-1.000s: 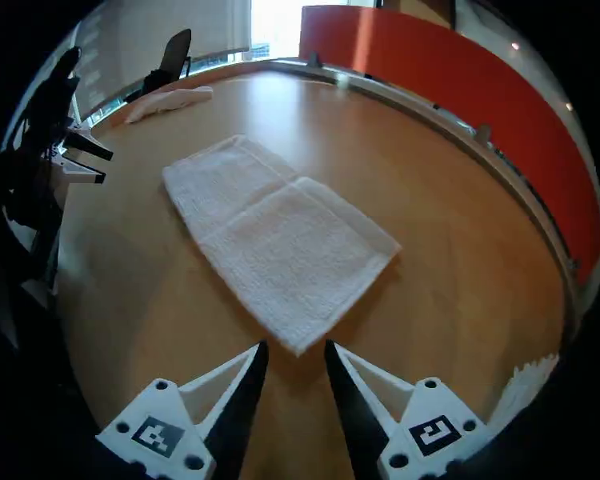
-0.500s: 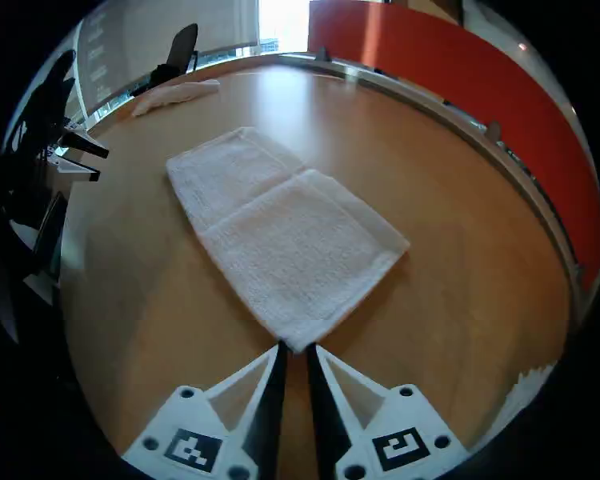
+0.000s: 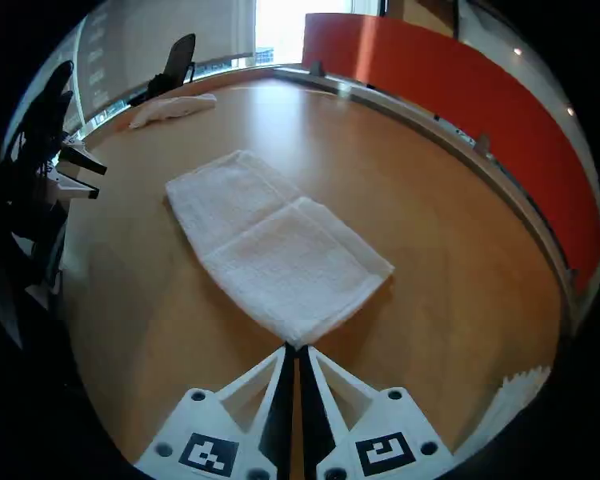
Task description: Fold towel
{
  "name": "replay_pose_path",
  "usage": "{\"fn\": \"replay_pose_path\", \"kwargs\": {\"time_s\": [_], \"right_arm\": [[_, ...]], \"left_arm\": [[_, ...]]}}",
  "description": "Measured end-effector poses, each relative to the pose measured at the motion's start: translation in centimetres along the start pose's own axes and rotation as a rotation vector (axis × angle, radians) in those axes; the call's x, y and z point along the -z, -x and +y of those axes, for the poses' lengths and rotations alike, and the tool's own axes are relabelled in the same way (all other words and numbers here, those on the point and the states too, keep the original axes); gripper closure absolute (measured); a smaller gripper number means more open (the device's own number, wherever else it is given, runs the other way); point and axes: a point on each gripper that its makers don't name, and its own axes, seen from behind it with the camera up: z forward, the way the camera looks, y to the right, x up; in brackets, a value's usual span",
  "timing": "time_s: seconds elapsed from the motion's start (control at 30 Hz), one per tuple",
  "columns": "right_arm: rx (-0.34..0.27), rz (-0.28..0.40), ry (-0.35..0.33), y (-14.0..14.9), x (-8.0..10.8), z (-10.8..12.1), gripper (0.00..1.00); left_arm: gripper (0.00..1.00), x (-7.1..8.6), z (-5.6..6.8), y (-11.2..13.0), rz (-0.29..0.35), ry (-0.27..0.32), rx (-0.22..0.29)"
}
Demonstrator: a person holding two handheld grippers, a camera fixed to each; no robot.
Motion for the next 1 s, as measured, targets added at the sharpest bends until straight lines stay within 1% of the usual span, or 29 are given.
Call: {"fn": "replay_pose_path", "kwargs": {"time_s": [0.2,0.4,0.5,0.67,0.77,1.0], "right_arm": [[0.009,0.030,0.023,-1.4,1.1,0.7,0.96],[0.041,0.061,0.051,-3.5,2.4,1.7,0.96],[0.058,0.071,0.055,-4.4,2.7,2.0,0.96],[0.091,0.082,0.050,-5.9,2.9,2.0,0.96],[0.118,0.092,0.040,-7.2,2.8,1.7,0.96],[0.202,0.128,0.001,-11.4,2.2,0.1,0.96]], "left_arm": [[0.02,0.3,0.1,-0.1,0.005,-0.003,0.000],[0.02,0.6,0.1,-0.1,0.011,-0.006,0.011],[0.02,0.8,0.1,-0.1,0.013,-0.008,0.015],[0.02,1.1,0.1,0.2,0.014,-0.011,0.022],[0.02,1.4,0.1,0.4,0.014,-0.014,0.032],[0.02,2.3,0.3,0.8,0.023,-0.018,0.060]]}}
